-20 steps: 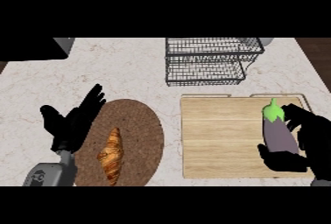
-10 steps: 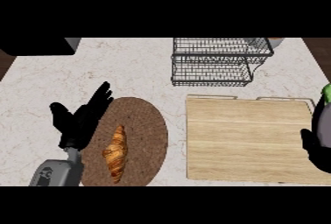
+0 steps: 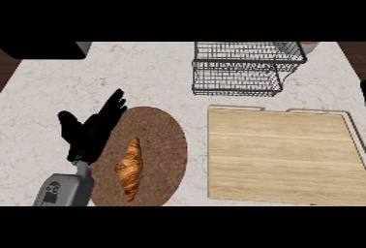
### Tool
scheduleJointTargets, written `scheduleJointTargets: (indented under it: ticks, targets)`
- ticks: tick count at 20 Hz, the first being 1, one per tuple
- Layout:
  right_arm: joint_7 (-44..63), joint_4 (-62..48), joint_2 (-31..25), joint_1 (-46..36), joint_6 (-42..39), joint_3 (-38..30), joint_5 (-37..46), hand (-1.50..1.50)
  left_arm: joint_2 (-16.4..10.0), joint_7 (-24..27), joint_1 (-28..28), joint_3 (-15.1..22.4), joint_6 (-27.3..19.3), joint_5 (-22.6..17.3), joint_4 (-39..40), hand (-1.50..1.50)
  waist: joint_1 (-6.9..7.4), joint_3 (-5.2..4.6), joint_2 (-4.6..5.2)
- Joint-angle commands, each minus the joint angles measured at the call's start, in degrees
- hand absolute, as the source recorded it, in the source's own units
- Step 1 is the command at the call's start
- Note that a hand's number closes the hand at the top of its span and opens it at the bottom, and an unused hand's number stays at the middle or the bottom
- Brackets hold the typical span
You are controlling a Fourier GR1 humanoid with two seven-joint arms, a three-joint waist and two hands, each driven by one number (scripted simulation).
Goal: Pick the eggplant from the tray and place it in the tiered basket
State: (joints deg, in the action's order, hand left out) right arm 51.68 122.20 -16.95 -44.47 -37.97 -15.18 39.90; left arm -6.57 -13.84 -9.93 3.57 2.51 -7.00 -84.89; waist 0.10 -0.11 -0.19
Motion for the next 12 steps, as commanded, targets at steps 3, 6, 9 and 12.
scheduleJointTargets:
  ticks: [3, 6, 9, 12]
  targets:
    - [6.3, -16.4, 0.4, -13.7, 3.0, 1.8, 3.2, 1.50, 0.0, 0.5, -1.9, -0.4, 0.6, 0.3, 1.2, 0.00, 0.92, 0.01, 0.27]
    - [4.4, -23.3, 3.3, -14.3, 9.3, 4.2, 7.6, 1.50, 0.9, -0.6, -1.6, 0.6, 0.8, 0.3, 1.5, 0.00, 1.08, 0.04, 0.44]
    - [-2.5, -33.7, 0.8, -16.9, 15.7, 1.6, 9.5, 1.50, 0.4, -1.0, -2.3, 0.3, 0.1, 1.2, 0.5, 0.00, 1.32, 0.08, 0.59]
    - [-2.9, -38.9, 2.4, -18.9, 18.7, 2.3, 10.0, 1.50, 0.3, -3.1, 1.8, 0.7, 1.0, -0.4, -5.2, 0.00, 1.23, 0.09, 0.31]
